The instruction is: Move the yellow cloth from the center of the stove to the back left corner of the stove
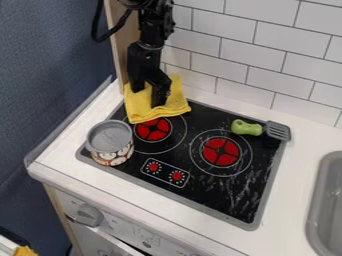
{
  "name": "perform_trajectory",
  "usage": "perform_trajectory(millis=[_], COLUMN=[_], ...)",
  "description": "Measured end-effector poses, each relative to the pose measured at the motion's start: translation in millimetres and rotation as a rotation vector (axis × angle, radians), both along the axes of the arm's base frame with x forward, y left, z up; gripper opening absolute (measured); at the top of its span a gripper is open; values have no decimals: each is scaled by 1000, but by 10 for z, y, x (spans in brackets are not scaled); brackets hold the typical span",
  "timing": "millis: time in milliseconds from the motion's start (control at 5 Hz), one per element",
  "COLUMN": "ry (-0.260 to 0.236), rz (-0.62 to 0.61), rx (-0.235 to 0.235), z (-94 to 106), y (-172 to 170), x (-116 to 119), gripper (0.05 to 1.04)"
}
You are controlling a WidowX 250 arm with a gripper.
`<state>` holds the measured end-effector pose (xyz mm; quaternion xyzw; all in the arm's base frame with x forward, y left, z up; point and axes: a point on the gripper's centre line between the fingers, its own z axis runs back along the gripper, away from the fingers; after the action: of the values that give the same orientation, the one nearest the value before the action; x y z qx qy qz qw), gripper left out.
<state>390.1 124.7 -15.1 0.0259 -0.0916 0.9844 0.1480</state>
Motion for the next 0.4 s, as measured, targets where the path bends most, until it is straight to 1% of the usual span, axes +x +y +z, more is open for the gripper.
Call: perform_trajectory(millis=[200, 400], ry=[-17, -26], rz=[9, 10], rx=[-43, -79], z=[-8, 50], y=[-37, -81], x=[-32, -92], gripper=[1001, 1000])
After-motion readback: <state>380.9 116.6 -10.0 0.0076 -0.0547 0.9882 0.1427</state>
